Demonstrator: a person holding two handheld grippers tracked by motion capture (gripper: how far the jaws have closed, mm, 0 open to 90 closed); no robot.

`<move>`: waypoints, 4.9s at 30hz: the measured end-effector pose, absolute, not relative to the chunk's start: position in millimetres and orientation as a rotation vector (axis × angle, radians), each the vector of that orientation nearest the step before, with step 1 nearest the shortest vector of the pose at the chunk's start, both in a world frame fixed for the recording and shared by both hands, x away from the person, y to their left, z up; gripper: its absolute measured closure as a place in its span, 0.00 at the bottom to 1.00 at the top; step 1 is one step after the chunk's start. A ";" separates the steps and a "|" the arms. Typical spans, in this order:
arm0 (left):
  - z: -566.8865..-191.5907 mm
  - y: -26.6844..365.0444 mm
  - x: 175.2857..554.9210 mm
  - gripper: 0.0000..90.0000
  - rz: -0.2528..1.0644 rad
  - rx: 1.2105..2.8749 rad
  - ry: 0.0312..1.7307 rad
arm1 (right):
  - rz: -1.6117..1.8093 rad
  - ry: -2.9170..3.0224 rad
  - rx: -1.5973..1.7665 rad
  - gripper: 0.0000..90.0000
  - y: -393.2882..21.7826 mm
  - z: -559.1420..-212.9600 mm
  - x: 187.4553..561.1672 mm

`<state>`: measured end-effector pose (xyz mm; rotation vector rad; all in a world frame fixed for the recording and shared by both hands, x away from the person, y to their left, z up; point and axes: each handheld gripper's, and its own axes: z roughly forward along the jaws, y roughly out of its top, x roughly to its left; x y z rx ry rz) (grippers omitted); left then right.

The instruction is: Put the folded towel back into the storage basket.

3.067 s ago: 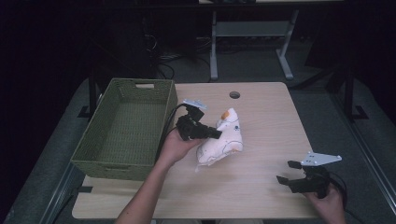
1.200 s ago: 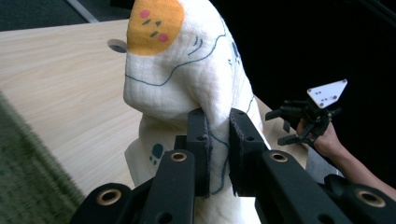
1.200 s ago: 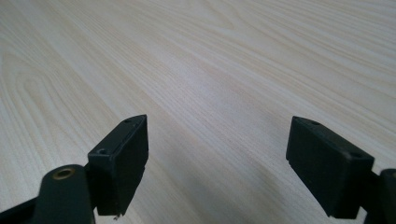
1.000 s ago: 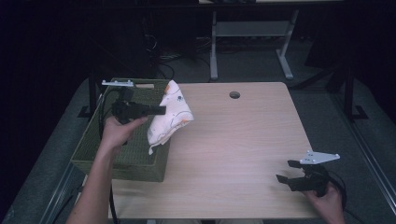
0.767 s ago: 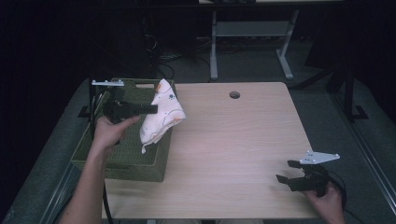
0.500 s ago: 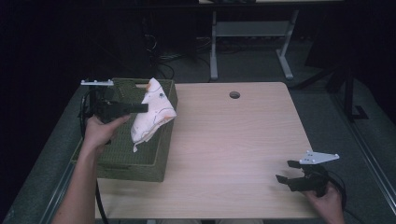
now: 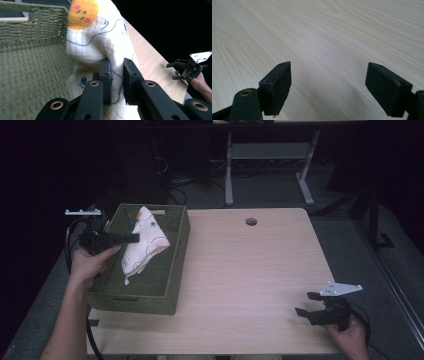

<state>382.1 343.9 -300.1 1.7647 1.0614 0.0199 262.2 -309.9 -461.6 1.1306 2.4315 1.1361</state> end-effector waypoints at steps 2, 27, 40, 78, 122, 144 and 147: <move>-302.0 348.0 381.6 0.87 0.025 1.768 1.072 | 1.134 2.432 1.130 0.23 -309.4 -461.9 262.2; -339.9 377.8 381.1 0.87 0.034 1.784 1.213 | 1.129 2.429 1.126 0.23 -309.9 -461.1 261.5; -345.3 379.1 385.6 0.87 0.044 1.802 1.240 | 1.129 2.430 1.125 0.23 -309.9 -461.1 261.4; -357.9 361.4 407.6 0.88 0.039 1.984 1.222 | 1.124 2.434 1.136 0.23 -310.7 -462.6 261.8; -367.7 337.5 420.0 0.65 0.012 2.174 1.200 | 1.121 2.435 1.138 0.23 -311.5 -462.2 260.8; -348.6 326.5 402.7 0.57 0.096 2.119 1.149 | 1.127 2.437 1.118 0.23 -311.7 -461.2 261.6; -346.0 323.9 400.2 0.54 0.107 2.111 1.141 | 1.127 2.433 1.120 0.23 -311.8 -460.2 261.0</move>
